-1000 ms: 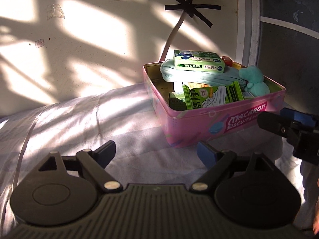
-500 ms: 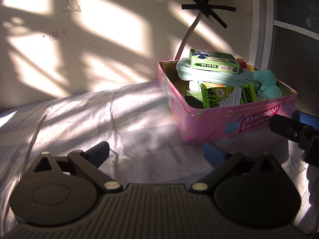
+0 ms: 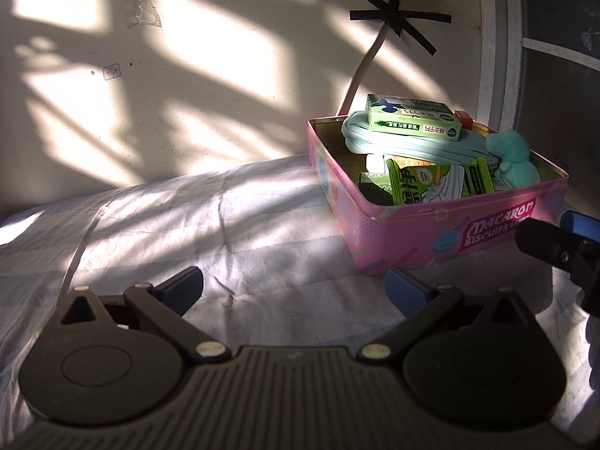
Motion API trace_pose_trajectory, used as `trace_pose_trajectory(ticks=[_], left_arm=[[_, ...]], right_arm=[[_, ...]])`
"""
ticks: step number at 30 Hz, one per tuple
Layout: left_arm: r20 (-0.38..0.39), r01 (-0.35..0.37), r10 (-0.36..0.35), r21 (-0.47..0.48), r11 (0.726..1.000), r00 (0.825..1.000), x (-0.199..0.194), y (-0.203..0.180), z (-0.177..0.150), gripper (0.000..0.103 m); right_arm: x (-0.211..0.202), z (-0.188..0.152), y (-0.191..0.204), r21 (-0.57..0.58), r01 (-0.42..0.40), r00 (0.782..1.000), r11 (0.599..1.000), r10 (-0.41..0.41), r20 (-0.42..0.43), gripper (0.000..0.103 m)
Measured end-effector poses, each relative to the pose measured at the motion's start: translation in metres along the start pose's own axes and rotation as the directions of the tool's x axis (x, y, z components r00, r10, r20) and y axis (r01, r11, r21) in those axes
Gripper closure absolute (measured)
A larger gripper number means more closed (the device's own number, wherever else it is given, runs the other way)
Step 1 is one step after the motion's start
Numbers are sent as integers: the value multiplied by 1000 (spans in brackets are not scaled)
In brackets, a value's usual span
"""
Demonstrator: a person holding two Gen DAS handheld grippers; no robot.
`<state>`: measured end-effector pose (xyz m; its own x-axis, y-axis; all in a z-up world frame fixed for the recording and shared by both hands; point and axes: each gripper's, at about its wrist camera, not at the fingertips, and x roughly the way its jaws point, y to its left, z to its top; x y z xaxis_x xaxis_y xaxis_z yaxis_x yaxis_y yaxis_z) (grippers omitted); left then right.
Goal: Organize objects
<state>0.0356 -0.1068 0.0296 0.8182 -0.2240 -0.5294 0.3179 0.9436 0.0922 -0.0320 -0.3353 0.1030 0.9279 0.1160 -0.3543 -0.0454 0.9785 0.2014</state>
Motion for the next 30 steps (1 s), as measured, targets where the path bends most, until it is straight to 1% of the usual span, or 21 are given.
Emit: trace_pose_trajectory(ticks=[4, 8, 15, 30], left_arm=[[-4, 8, -8, -7, 1000, 1000, 0, 1, -1, 0], [-3, -15, 15, 0, 1000, 1000, 0, -1, -1, 0], [-10, -20, 20, 15, 1000, 1000, 1, -3, -2, 0], [-50, -13, 14, 7, 1000, 999, 7, -3, -3, 0]], right_arm=[[0, -1, 0, 2, -2, 1000, 1000, 2, -1, 25], [0, -1, 0, 3, -2, 1000, 1000, 2, -2, 24], [3, -3, -3, 8, -2, 1000, 1000, 2, -7, 22], [6, -5, -5, 13, -2, 1000, 1000, 2, -22, 21]])
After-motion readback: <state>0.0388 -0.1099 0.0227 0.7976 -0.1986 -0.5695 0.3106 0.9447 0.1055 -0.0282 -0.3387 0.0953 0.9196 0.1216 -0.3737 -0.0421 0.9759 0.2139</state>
